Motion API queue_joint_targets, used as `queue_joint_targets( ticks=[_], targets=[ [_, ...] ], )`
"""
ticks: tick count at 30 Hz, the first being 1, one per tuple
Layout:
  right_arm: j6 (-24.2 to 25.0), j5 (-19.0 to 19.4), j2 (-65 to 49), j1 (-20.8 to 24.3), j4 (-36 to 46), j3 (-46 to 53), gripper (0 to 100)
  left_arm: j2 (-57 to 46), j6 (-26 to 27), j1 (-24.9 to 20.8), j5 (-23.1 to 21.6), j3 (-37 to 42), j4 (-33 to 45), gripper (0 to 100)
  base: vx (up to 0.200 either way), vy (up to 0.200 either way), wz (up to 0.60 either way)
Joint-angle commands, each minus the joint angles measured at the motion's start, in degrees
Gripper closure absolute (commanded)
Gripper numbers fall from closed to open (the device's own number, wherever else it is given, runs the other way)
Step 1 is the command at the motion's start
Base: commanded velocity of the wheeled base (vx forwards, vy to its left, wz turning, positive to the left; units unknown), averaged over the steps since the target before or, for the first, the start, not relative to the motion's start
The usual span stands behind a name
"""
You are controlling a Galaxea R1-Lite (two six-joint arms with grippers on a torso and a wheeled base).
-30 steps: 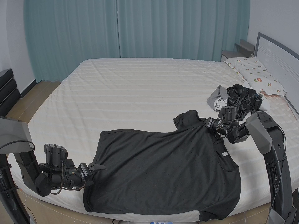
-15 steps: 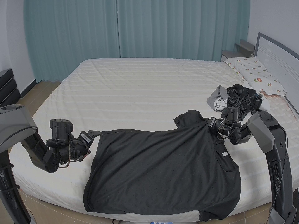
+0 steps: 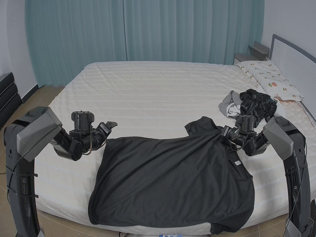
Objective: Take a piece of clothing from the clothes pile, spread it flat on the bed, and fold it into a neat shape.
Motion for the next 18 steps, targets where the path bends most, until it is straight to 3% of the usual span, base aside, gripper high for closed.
queue_joint_targets(
  ticks=[1, 18],
  targets=[
    [-0.02, -0.05, -0.11, 0.54, -0.36, 0.29, 100, 7.87, 0.50, 0.12, 2.43, -5.71, -0.09, 0, 0.000, 0.000, 0.00],
    [0.07, -0.05, 1.03, 0.72, -0.36, -2.00, 100, 9.11, 0.59, 0.65, 3.75, -6.85, -1.32, 0, 0.000, 0.000, 0.00]
  ],
)
